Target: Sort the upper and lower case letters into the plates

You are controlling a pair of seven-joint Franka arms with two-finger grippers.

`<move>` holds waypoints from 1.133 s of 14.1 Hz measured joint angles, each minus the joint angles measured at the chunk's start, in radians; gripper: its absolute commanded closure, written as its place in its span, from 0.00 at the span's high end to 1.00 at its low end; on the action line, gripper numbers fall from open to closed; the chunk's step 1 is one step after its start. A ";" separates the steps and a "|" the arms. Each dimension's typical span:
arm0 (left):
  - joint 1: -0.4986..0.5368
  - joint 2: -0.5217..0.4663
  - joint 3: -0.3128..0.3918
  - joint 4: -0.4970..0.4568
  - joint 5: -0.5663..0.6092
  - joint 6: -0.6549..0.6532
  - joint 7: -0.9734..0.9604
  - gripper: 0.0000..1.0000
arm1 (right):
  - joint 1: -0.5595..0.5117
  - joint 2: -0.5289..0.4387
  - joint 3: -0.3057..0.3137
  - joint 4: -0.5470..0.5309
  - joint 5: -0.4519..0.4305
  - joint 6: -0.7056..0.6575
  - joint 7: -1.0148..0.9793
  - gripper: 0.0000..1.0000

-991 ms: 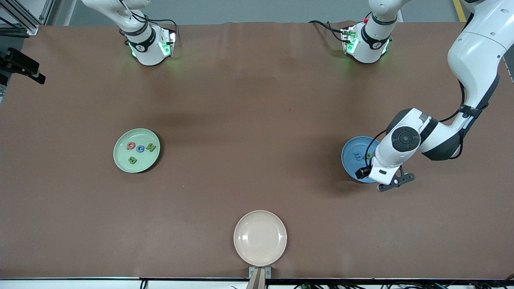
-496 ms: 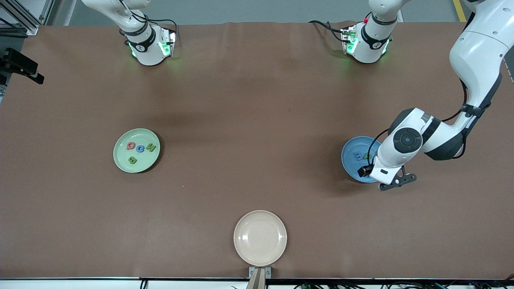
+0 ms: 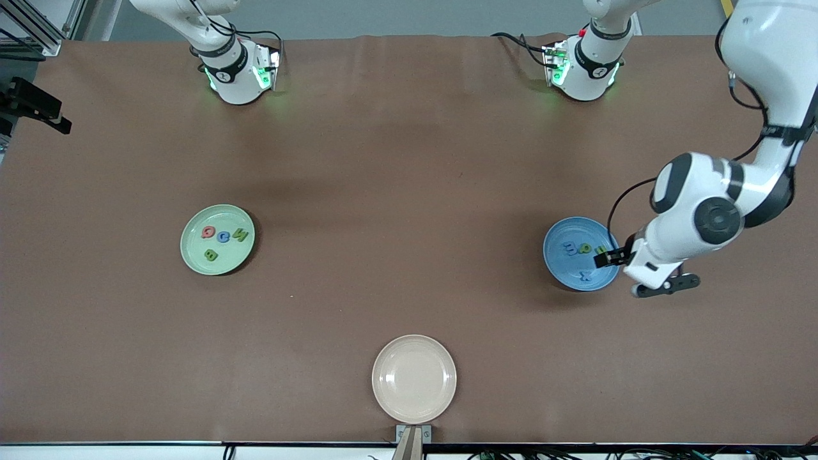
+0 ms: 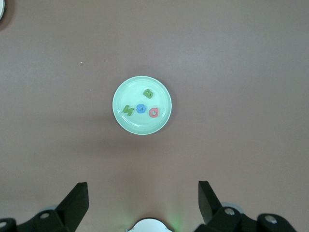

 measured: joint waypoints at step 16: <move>-0.446 -0.463 0.653 0.040 -0.284 -0.314 0.393 1.00 | 0.000 0.000 0.000 -0.001 -0.018 0.008 0.000 1.00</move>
